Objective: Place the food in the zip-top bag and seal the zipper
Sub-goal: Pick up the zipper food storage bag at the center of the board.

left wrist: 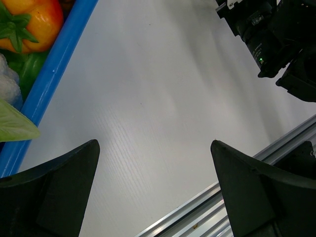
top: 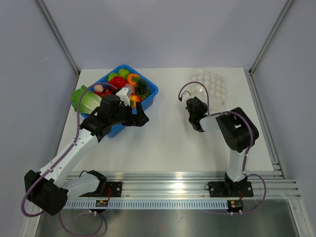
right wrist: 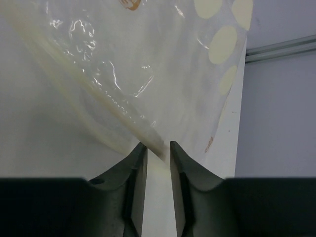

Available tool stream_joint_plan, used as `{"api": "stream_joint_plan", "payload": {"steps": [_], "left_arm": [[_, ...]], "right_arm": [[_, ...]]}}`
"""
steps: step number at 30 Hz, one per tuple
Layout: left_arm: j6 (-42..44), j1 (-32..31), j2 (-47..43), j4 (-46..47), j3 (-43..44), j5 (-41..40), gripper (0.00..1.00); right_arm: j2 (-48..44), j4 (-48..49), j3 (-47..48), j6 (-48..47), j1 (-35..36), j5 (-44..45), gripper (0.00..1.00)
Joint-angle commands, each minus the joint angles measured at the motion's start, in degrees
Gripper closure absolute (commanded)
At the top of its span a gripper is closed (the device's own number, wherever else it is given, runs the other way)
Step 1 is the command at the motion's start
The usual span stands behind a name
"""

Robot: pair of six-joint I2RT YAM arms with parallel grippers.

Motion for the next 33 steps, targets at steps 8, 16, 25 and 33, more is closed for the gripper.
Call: {"api": "stream_joint_plan", "payload": {"steps": [8, 16, 25, 33], "left_arm": [[0.1, -0.2, 1.4, 0.6, 1.8, 4.4, 0.01], [-1.7, -1.3, 4.6, 4.6, 4.2, 7.4, 0.02], [-5.2, -7.8, 11.1, 11.1, 6.8, 5.9, 0.04], [-6.0, -13.9, 17.3, 18.9, 6.9, 1.2, 0.04]], "right_arm": [[-7.0, 1.2, 1.6, 7.2, -0.5, 1.7, 1.00], [-15.0, -46.9, 21.8, 37.1, -0.4, -13.0, 1.00], [-19.6, -73.3, 32.3, 60.9, 0.1, -27.8, 1.00], [-22.3, -80.9, 34.0, 71.3, 2.2, -33.1, 1.00]]}}
